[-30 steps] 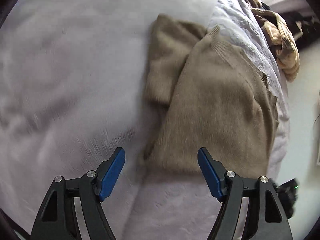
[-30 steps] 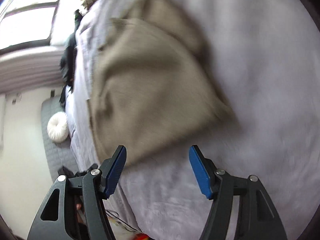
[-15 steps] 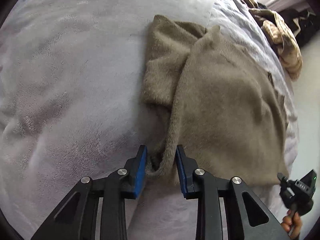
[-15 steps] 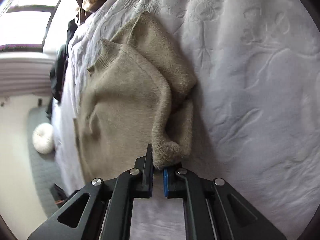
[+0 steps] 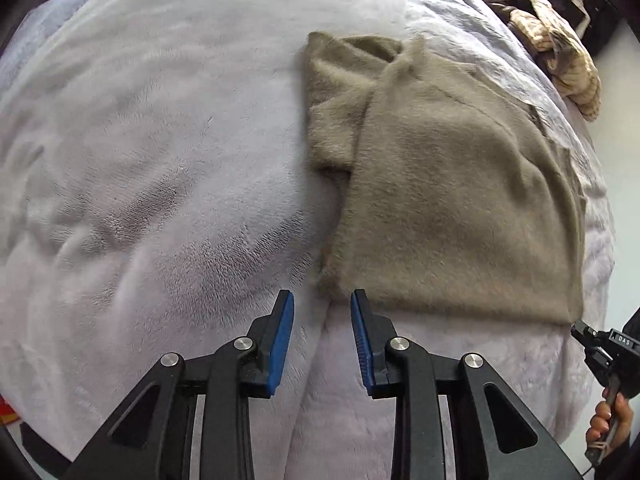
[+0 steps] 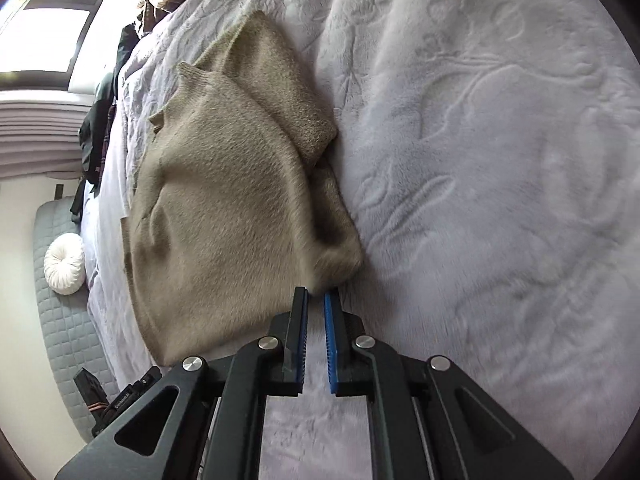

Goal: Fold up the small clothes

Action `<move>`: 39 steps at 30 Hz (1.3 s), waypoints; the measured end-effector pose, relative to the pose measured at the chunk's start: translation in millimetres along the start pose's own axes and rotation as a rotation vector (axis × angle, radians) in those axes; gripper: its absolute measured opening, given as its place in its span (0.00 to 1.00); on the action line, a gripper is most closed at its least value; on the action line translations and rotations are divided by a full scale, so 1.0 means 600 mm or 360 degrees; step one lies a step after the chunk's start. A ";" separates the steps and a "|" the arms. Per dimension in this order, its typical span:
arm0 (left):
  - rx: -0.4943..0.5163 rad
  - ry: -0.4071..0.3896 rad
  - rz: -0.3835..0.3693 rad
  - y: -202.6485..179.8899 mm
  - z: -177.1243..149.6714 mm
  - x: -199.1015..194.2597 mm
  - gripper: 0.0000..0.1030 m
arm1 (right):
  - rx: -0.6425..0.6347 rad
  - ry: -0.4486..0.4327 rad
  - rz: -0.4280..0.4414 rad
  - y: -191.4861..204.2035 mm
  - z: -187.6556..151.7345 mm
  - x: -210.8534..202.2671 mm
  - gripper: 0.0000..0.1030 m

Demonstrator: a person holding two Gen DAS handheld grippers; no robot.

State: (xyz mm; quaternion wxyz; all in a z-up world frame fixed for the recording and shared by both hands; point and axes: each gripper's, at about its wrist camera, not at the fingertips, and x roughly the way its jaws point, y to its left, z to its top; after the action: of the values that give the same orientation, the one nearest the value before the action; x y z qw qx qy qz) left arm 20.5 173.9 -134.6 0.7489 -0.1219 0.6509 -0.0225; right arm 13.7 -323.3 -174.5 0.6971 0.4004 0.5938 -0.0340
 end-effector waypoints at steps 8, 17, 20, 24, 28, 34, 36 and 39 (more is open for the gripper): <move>0.0137 0.0043 0.0055 -0.046 -0.025 -0.042 0.31 | -0.0081 0.0023 -0.0021 0.031 -0.050 -0.046 0.09; 0.0174 -0.0015 0.0068 -0.065 -0.056 -0.090 0.91 | -0.0207 0.0072 -0.0022 0.098 -0.095 -0.051 0.09; 0.0184 -0.0008 0.0071 -0.069 -0.060 -0.093 0.91 | -0.0226 0.0077 -0.0017 0.114 -0.104 -0.049 0.09; 0.0214 -0.0037 0.0140 -0.075 -0.067 -0.102 0.91 | -0.0293 0.0089 -0.0053 0.145 -0.114 -0.044 0.10; 0.0221 -0.0044 0.0200 -0.076 -0.069 -0.108 0.91 | -0.0385 0.0066 -0.0115 0.179 -0.122 -0.044 0.84; 0.0236 -0.0036 0.0251 -0.074 -0.064 -0.109 0.91 | -0.0610 -0.0005 -0.0265 0.236 -0.138 -0.046 0.89; 0.0211 -0.0025 0.0245 -0.069 -0.062 -0.109 0.91 | -0.0695 -0.0009 -0.0307 0.252 -0.146 -0.045 0.89; 0.0170 -0.0033 0.0240 -0.060 -0.059 -0.109 0.91 | -0.0741 0.0009 -0.0326 0.262 -0.155 -0.042 0.89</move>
State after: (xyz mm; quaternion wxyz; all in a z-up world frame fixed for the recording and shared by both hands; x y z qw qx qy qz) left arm -19.9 146.4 -68.0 0.7606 -0.0326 0.6484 0.0007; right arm 14.1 -171.9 -69.0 0.7617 0.1669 0.6251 0.0341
